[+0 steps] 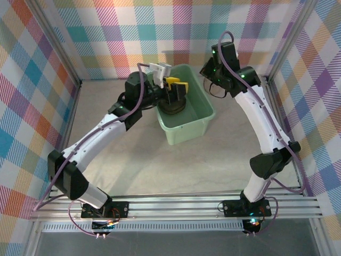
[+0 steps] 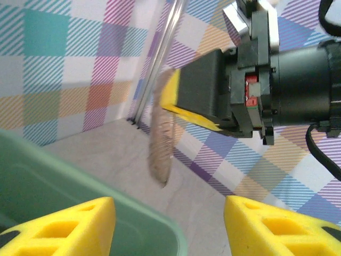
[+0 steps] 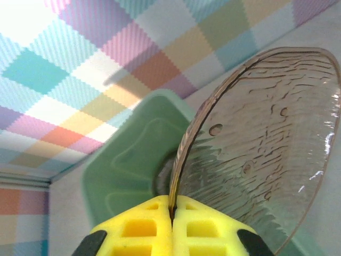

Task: Place the plates into the plastic bin on the countertop

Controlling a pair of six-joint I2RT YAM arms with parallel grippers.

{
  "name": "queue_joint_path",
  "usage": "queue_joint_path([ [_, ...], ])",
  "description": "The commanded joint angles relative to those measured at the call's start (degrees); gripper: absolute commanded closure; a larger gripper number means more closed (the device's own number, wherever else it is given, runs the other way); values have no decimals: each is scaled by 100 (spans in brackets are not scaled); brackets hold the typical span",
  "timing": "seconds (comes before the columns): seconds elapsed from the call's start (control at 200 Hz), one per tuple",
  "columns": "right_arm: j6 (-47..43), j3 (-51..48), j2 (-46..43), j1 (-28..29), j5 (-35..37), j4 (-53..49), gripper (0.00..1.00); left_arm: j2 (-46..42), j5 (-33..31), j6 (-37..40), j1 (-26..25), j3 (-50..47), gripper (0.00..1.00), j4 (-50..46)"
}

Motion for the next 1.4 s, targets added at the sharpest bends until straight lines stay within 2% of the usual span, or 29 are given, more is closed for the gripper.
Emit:
queue_joint_path([
  [0.0, 267, 238, -21, 115, 28, 506, 100, 212, 54, 175, -113, -236, 43, 1095],
  [0.205, 673, 11, -193, 154, -32, 749, 100, 489, -41, 430, -329, -699, 42, 2153],
  [0.405, 1010, -642, -527, 154, -97, 1255, 100, 919, -605, 1051, -597, -1147, 40, 3409],
  [0.59, 1202, -762, -643, 149, -176, 1221, 100, 1481, -842, 1318, -728, -1143, 40, 4499],
  [0.72, 1146, -618, -633, 154, -276, 1151, 100, 1879, -1247, 1536, -809, -1180, 40, 5435],
  [0.95, 1245, -597, -582, 154, -410, 986, 100, 2045, -1651, 1839, -947, -1004, 46, 5568],
  [1.395, 1509, -812, -566, 119, -574, 1009, 100, 2095, -2295, 2432, -1084, -907, 69, 5590],
])
